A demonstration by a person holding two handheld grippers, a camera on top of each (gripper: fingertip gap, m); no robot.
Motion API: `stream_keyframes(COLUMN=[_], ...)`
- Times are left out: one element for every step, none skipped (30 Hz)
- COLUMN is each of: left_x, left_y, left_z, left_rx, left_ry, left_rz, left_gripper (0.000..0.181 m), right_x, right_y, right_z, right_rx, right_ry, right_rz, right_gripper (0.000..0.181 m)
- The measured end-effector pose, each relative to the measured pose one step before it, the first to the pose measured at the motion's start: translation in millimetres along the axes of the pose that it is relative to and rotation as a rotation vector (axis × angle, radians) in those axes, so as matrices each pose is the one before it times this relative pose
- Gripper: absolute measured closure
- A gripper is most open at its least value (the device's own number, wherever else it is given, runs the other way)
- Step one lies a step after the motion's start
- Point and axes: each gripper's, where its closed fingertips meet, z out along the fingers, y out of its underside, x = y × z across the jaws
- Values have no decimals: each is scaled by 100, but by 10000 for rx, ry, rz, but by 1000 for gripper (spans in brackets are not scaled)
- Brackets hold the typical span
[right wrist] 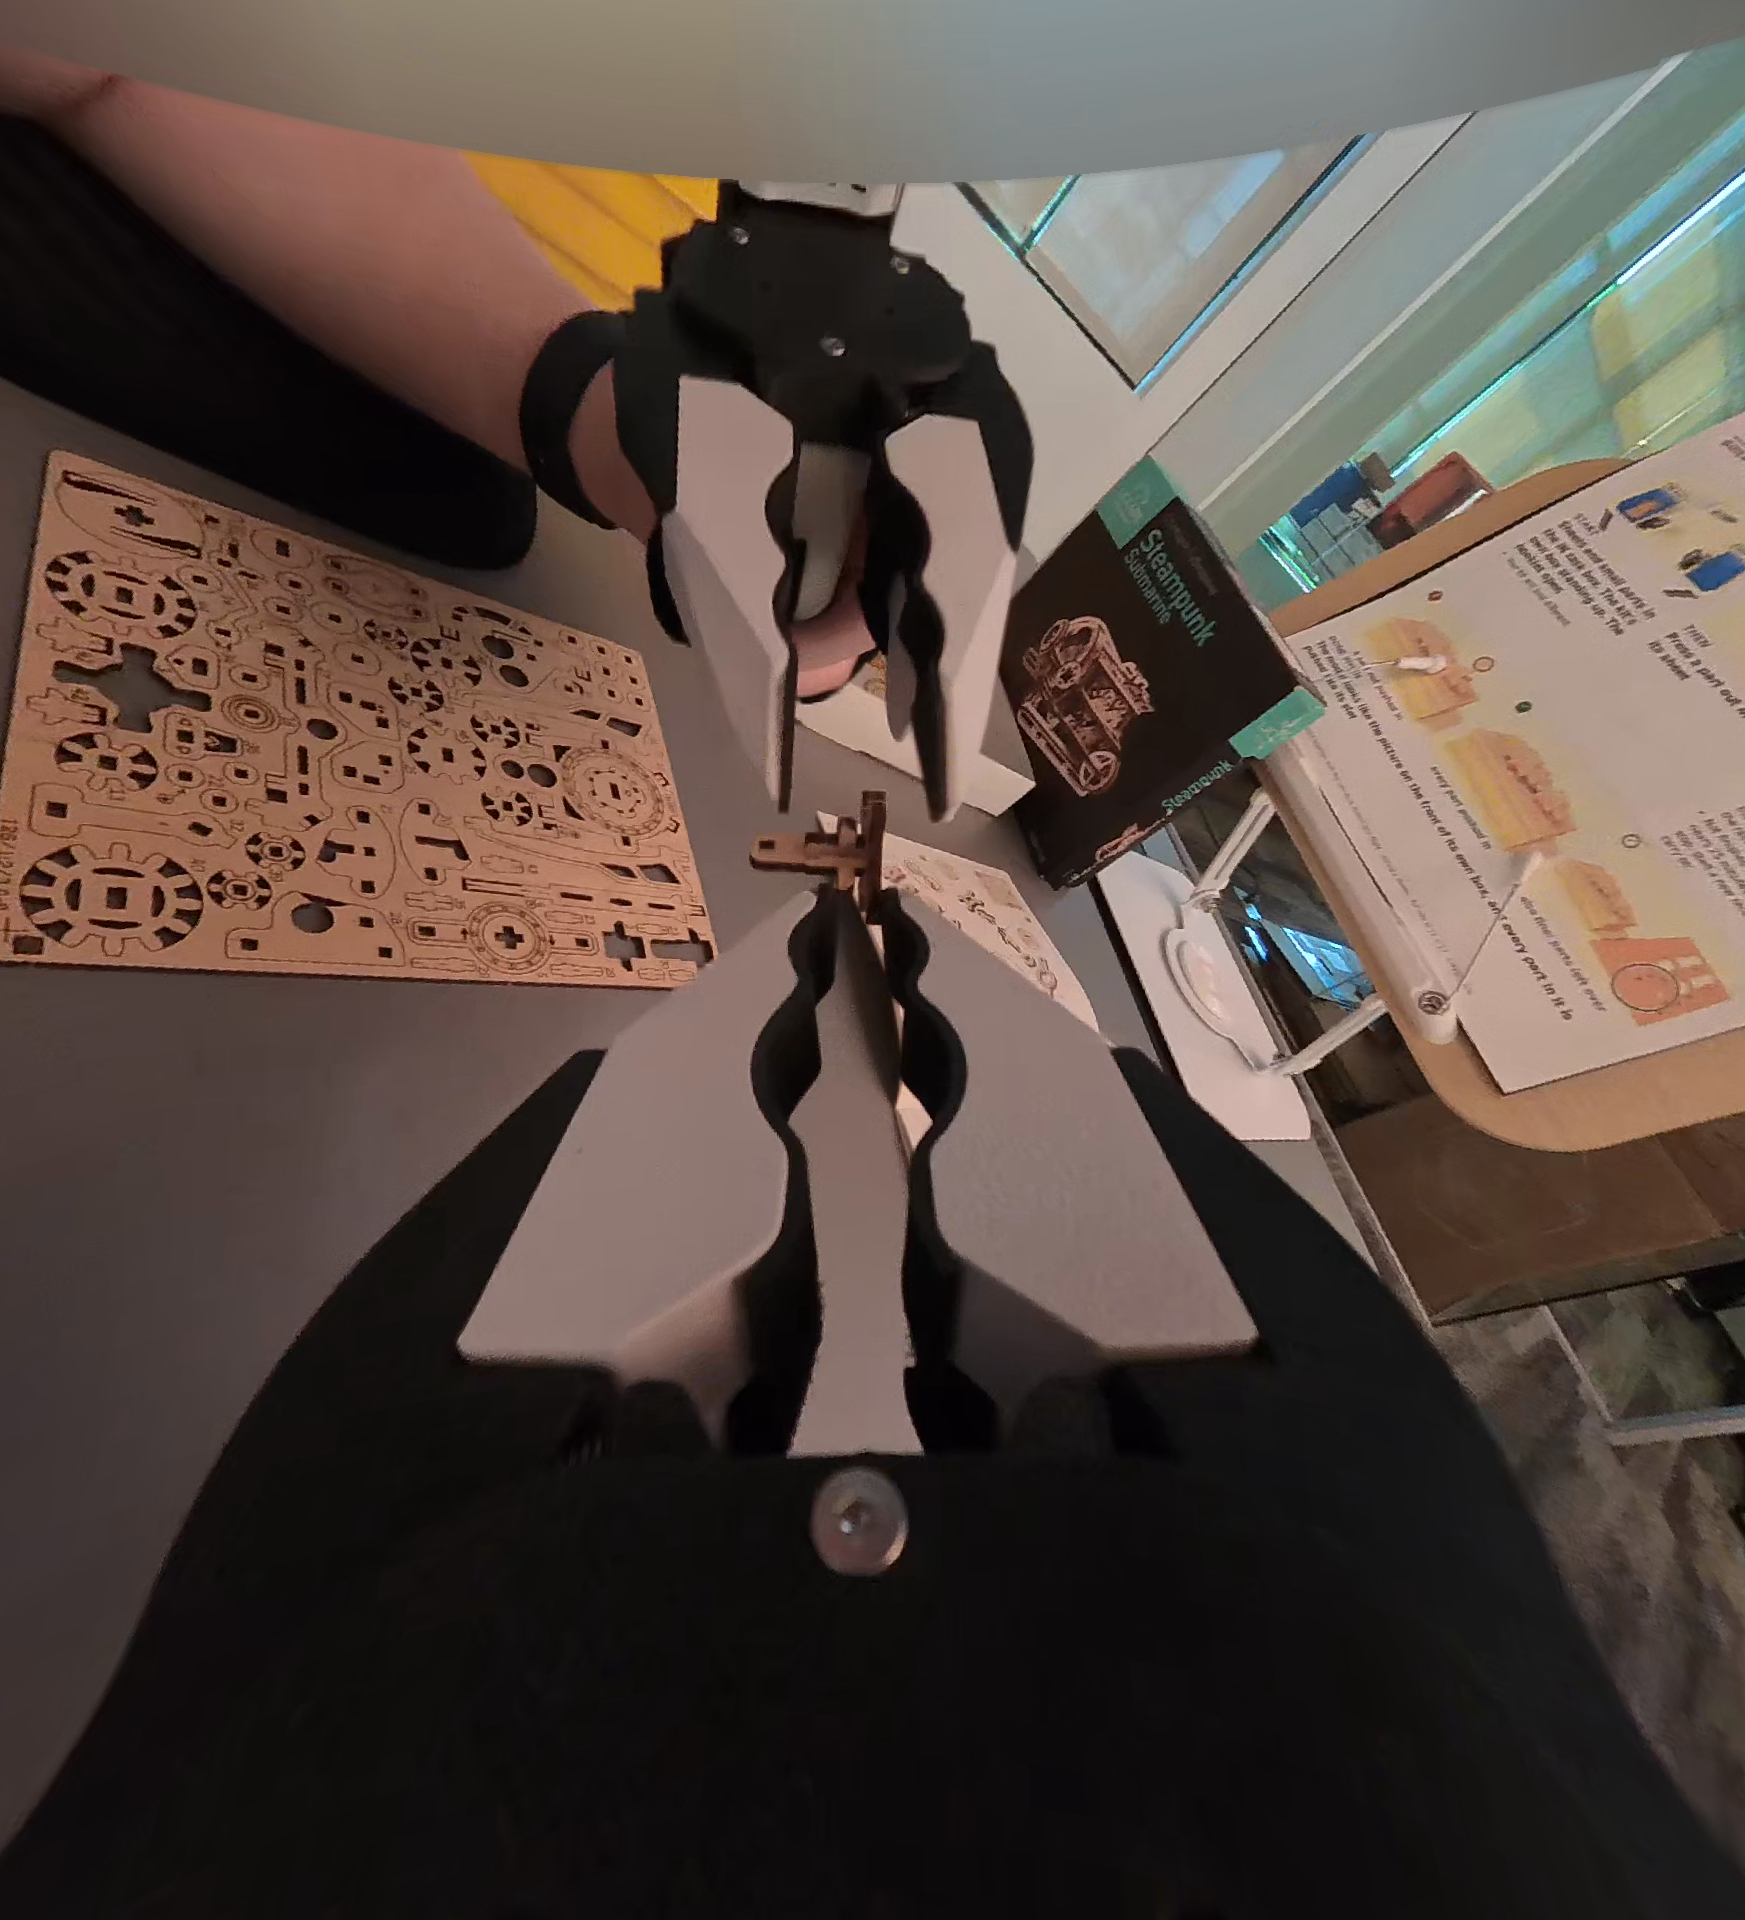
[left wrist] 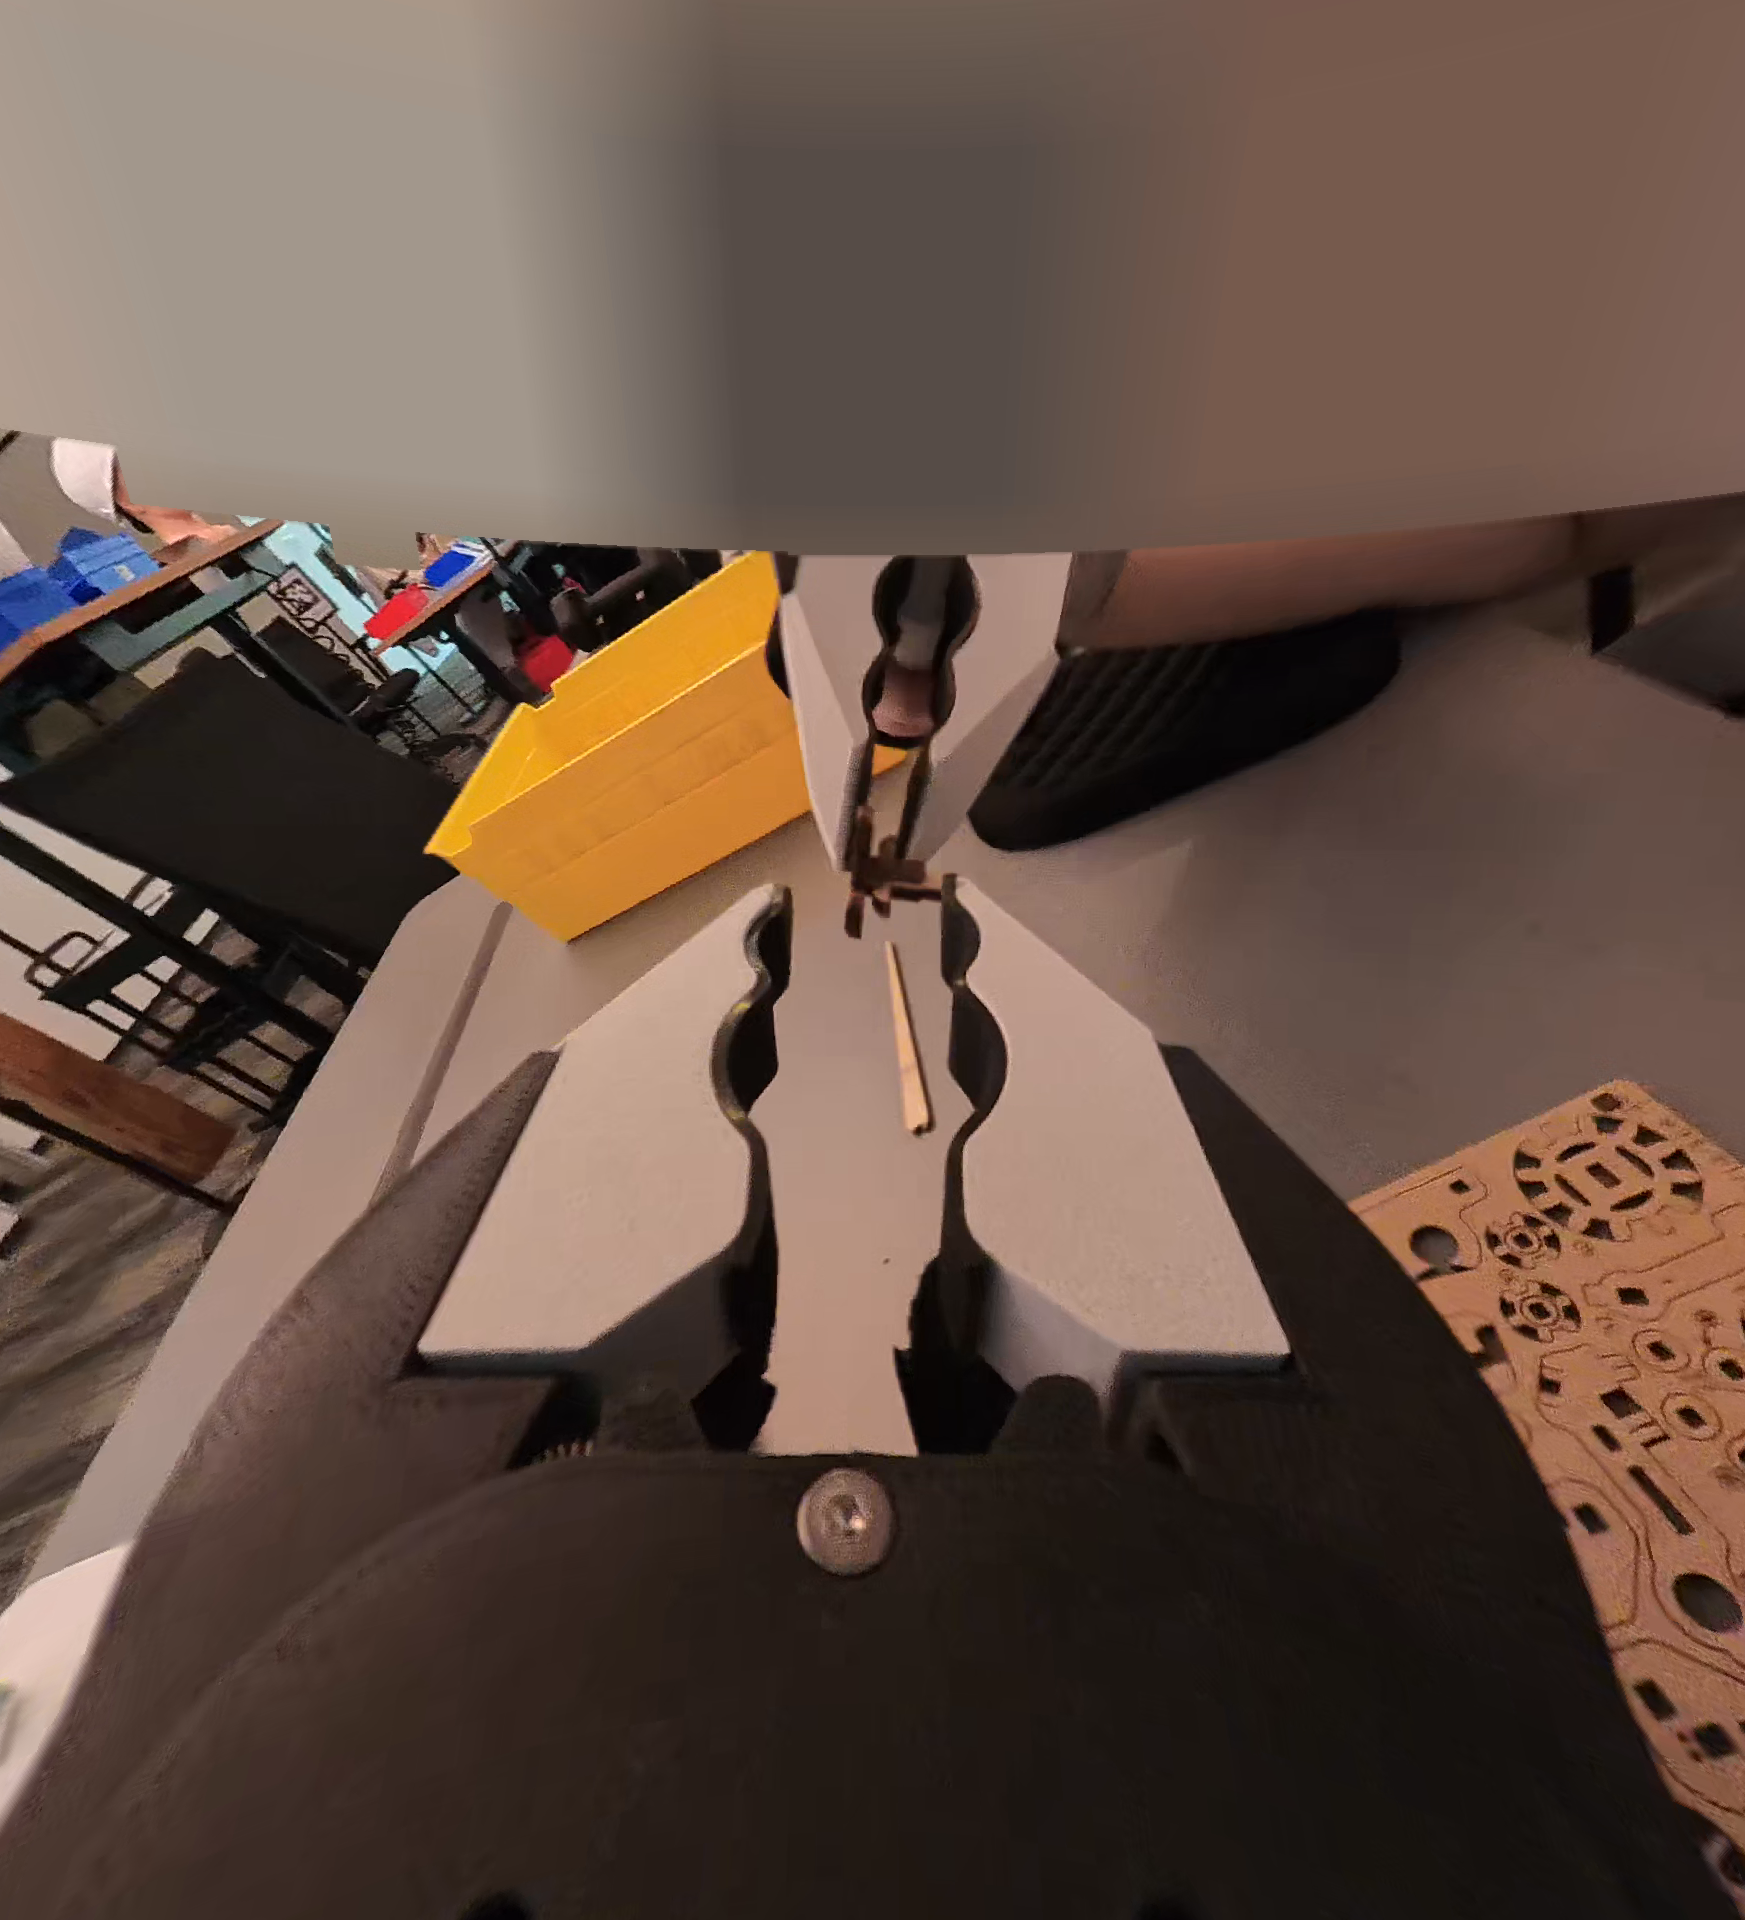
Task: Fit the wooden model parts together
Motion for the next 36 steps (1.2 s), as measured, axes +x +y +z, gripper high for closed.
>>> stream_keyframes(left_x=[250, 118, 11, 66, 5, -87, -54, -21, -5, 48, 95, 88, 117, 133, 53, -9, -31, -34, -29, -26, -6, -1, 5, 24, 4, -67, -107, -161, -144, -2, 146, 230, 136, -5, 2, -46], left_y=[188, 180, 96, -70, -121, -156, -160, -52, 17, 57, 88, 88, 44, 68, 64, -16, 13, 41, 24, 29, 38, -27, -56, -3, 66, 53, 13, 45, 55, 42, 27, 18, 37, 85, 90, 43], left_z=[126, 115, 74, -6, -52, -63, -77, -36, 6, 32, 65, 65, 37, 37, 16, -2, -3, 19, 1, 14, -1, -12, -4, 5, 21, 16, 8, 33, 36, 25, 11, 29, 35, 37, 30, 23], left_rx=[-110, -131, -78, 25, 60, 67, 64, 7, -21, -29, -47, -47, -33, -39, -45, -7, -3, -14, 25, 28, 7, 28, 29, -3, -24, -12, -2, -41, -75, -58, -35, -20, -27, -60, -56, -29], left_ry=[32, -10, -62, 3, -19, -81, -61, -40, -28, 19, 45, 43, 53, 66, 20, -30, -34, -18, -6, 5, 10, 5, 8, 27, 3, -45, -76, -113, -94, -14, 66, 109, 37, -46, -33, -45], left_rz=[196, 141, 104, 55, 26, 67, 107, 82, 46, 16, -3, 1, 20, 37, 42, 52, 34, -19, -57, -64, -41, -26, -26, -20, -8, -3, 1, 5, 7, 28, 53, 69, 84, 95, 71, 22], left_gripper=[159, 160, 162, 164, 167, 169, 173, 173, 172, 173, 172, 172, 174, 176, 175, 176, 176, 176, 176, 176, 176, 176, 176, 176, 176, 175, 174, 169, 166, 166, 170, 175, 175, 175, 175, 171], right_x=[-95, -48, -53, -23, -15, -41, -20, -6, -16, -36, -56, -94, -77, -49, -27, 11, 55, 48, 59, 50, -6, -60, -14, 14, 18, 14, 28, -34, -110, -42, -10, -4, -40, 40, -39, -101], right_y=[-133, -132, -189, -153, -69, 16, 58, 8, 15, 37, -10, 4, 137, 127, 66, 19, 14, 28, 3, -37, -51, 29, 72, 107, 53, 18, 10, -55, -20, 75, 51, -12, 62, 129, 119, 78], right_z=[-84, -84, -78, -44, -13, -1, 17, 4, 10, 3, 14, 44, 69, 47, 26, 18, 14, 8, 15, 45, 74, 78, 97, 86, 8, -24, -10, -3, 12, 23, 15, -4, 10, 24, 34, 19], right_rx=[89, 101, 132, 112, 56, 12, -21, -4, -8, -14, 8, -1, -73, -70, -34, -10, 6, -8, 19, 30, 34, -17, -52, -91, -52, -20, -14, 25, -9, -83, -62, -29, -54, -88, -72, -45], right_ry=[-118, -86, -61, -45, -35, -48, -12, 0, -7, -30, -35, -52, -40, -7, -5, -3, 11, 13, 46, 39, 23, -9, 17, 33, 17, -8, -8, -32, -72, -15, 21, 20, -22, 6, -38, -72], right_rz=[107, 110, 67, 76, 88, 47, 4, -9, 1, 8, 18, 13, -5, -54, -31, 27, 67, 48, 17, 31, 28, 6, 31, 45, -4, 14, 51, 34, 35, -25, -80, -47, -6, 25, 26, 16], right_gripper=[175, 175, 175, 175, 175, 175, 175, 175, 175, 175, 175, 175, 175, 175, 175, 175, 175, 175, 175, 174, 172, 172, 172, 175, 175, 175, 175, 175, 175, 175, 175, 175, 175, 175, 175, 175])
